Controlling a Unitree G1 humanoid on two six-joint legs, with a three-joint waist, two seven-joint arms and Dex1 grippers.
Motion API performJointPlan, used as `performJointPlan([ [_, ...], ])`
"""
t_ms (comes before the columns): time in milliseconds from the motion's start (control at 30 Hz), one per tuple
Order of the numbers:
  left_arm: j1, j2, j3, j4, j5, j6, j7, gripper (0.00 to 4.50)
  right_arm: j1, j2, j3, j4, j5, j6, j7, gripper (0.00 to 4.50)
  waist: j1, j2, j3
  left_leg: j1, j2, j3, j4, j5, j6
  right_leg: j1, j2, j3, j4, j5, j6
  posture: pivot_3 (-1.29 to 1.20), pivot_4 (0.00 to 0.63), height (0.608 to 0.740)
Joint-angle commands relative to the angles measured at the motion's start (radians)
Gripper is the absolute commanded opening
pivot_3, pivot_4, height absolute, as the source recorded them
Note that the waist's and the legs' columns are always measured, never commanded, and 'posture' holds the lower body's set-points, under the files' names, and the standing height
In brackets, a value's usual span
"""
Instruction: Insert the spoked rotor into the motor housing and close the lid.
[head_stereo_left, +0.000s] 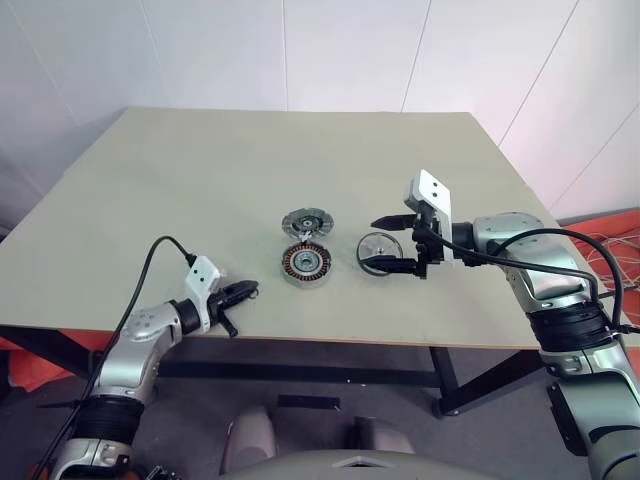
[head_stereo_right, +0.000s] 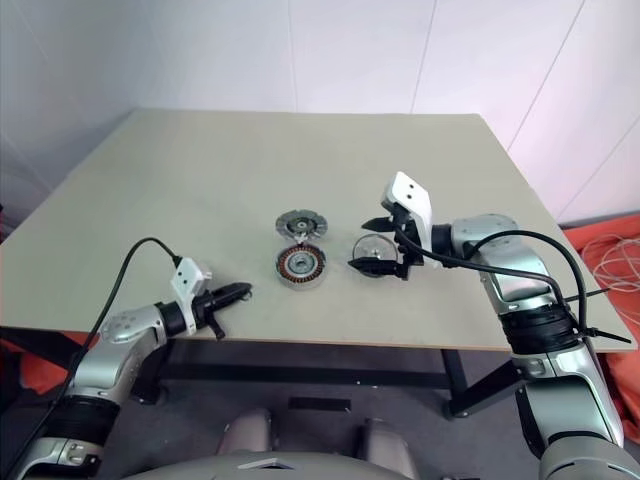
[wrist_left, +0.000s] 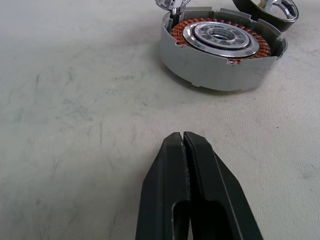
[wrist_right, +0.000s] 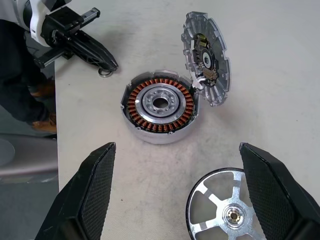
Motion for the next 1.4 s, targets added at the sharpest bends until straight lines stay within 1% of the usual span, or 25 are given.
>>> performJointPlan([
  [33, 0.0, 0.012, 0.007, -0.039, -0.015, 0.015, -0.005, 0.06, -0.013, -0.012, -0.034, -0.005, 0.023, -0.021, -0.003, 4.5, 0.0, 0.0, 0.0, 0.0, 0.0, 0.0, 0.0, 0.0, 0.0, 0.0, 0.0, 0.0, 0.0, 0.0, 0.0, 0.0, 0.0, 0.74],
  [267, -0.03, 0.028, 0.013, -0.091, -0.028, 0.046, -0.008, 0.06, -0.003, -0.021, -0.039, 0.0, 0.02, -0.03, -0.007, 4.5, 0.001, 0.0, 0.0, 0.0, 0.0, 0.0, 0.0, 0.0, 0.0, 0.0, 0.0, 0.0, 0.0, 0.0, 0.0, 0.0, 0.0, 0.74],
  [400, -0.062, 0.031, 0.016, -0.144, -0.058, 0.097, -0.011, 0.06, 0.001, -0.027, -0.043, 0.002, 0.021, -0.033, -0.008, 4.5, 0.001, 0.0, 0.0, 0.0, 0.0, 0.0, 0.0, 0.0, 0.0, 0.0, 0.0, 0.0, 0.0, 0.0, 0.0, 0.0, 0.0, 0.74],
  [600, -0.108, 0.025, -0.004, -0.186, -0.077, 0.14, -0.014, 0.06, 0.004, -0.033, -0.042, 0.007, 0.022, -0.039, -0.01, 4.5, 0.0, 0.0, 0.0, 0.0, 0.0, 0.0, 0.0, 0.0, 0.0, 0.0, 0.0, 0.0, 0.0, 0.0, 0.0, 0.0, 0.0, 0.74],
  [833, -0.172, -0.019, -0.078, -0.278, -0.079, 0.247, 0.03, 0.06, 0.017, -0.041, -0.047, 0.003, 0.024, -0.04, -0.016, 4.5, 0.003, 0.0, 0.0, -0.001, 0.0, 0.0, 0.0, 0.0, 0.0, 0.0, 0.0, 0.0, 0.0, 0.0, 0.0, 0.0, 0.0, 0.74],
  [1000, -0.229, -0.057, -0.101, -0.299, -0.092, 0.297, 0.061, 0.06, 0.03, -0.051, -0.049, -0.005, 0.027, -0.036, -0.016, 4.5, 0.003, 0.0, 0.0, -0.001, 0.0, 0.0, 0.0, 0.0, 0.0, 0.0, 0.0, 0.0, 0.0, 0.0, 0.0, 0.0, 0.0, 0.74],
  [1133, -0.255, -0.083, -0.113, -0.282, -0.088, 0.311, 0.072, 0.06, 0.03, -0.054, -0.046, -0.004, 0.026, -0.035, -0.019, 4.5, 0.002, 0.0, 0.0, -0.001, 0.0, 0.0, 0.0, 0.0, 0.0, 0.0, 0.0, 0.0, 0.0, 0.0, 0.0, 0.0, 0.0, 0.74],
  [1233, -0.238, -0.082, -0.106, -0.288, -0.1, 0.315, 0.07, 0.06, 0.031, -0.056, -0.048, -0.005, 0.026, -0.035, -0.022, 4.5, 0.0, 0.0, 0.0, -0.001, 0.0, 0.0, 0.0, 0.0, 0.0, -0.001, 0.0, 0.0, 0.0, 0.0, 0.0, 0.0, 0.0, 0.74],
  [1400, -0.181, -0.084, -0.029, -0.287, -0.142, 0.312, 0.098, 0.06, 0.039, -0.06, -0.051, -0.003, 0.025, -0.037, -0.025, 4.5, 0.0, 0.0, 0.0, -0.002, 0.0, 0.0, 0.0, 0.0, 0.001, -0.001, 0.0, 0.0, 0.0, 0.0, 0.0, 0.0, 0.0, 0.74],
])
